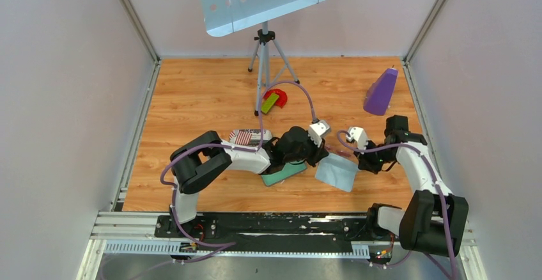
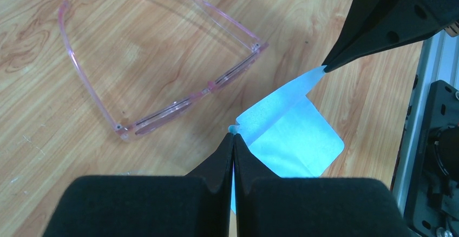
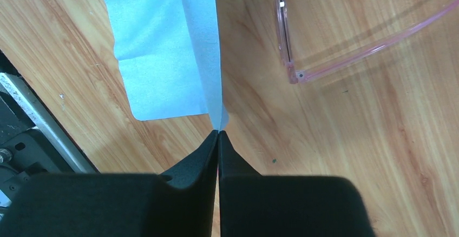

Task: Organize the sunglasses
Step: Fold the glasses cleaning cloth at the center of the board.

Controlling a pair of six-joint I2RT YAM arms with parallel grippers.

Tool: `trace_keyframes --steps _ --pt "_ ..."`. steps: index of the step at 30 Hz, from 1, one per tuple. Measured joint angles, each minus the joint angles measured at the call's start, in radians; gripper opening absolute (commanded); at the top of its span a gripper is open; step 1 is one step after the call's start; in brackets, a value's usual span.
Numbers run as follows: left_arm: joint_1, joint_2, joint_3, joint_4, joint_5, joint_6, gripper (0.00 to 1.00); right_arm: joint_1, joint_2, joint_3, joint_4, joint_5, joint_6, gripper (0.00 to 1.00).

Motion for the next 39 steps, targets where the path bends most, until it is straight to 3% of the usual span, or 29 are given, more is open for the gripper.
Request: trace_keyframes --steps 39 --pt "0.000 0.000 -0.064 -0.020 0.054 0.000 0.04 0.051 -0.040 -0.073 -0.074 -0.046 -0.038 0.08"
